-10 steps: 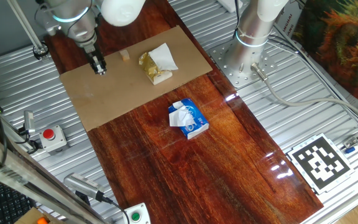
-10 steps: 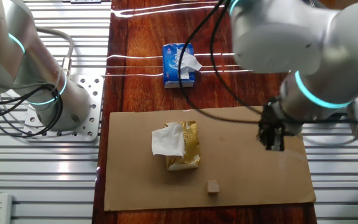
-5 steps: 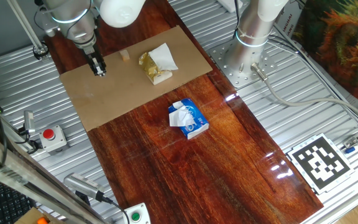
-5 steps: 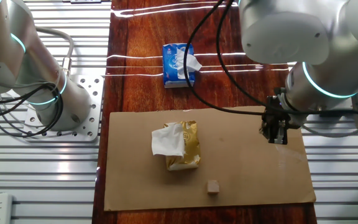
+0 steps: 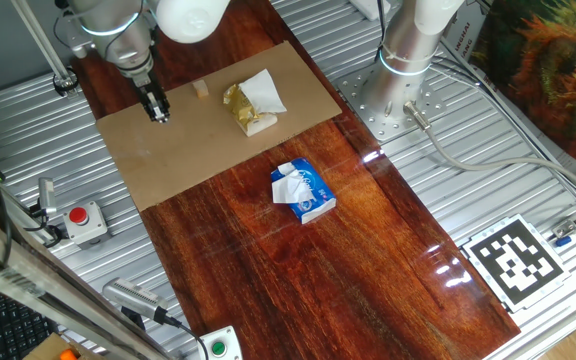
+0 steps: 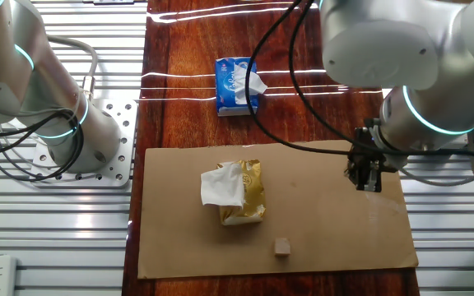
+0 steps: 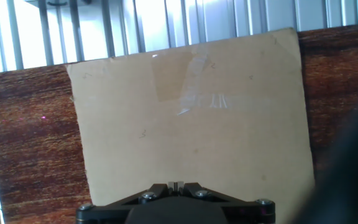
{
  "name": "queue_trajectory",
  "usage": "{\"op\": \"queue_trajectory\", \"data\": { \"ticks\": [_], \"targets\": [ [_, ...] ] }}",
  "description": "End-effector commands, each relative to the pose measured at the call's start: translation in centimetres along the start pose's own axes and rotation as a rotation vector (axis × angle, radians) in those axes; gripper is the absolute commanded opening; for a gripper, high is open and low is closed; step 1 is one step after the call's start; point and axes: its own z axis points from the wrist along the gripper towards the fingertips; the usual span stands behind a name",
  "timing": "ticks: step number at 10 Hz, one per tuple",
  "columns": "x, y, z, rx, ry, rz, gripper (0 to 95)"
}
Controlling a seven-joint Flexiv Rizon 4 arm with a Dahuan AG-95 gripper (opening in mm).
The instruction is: Hold a small block with the gripper and sweep it from left to right on the table
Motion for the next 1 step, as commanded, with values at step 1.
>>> {"op": "queue_trajectory", "data": {
  "ticks": [1],
  "targets": [
    [0.05, -0.01, -0.02, 0.003, 0.008, 0.002, 0.0]
  ]
}}
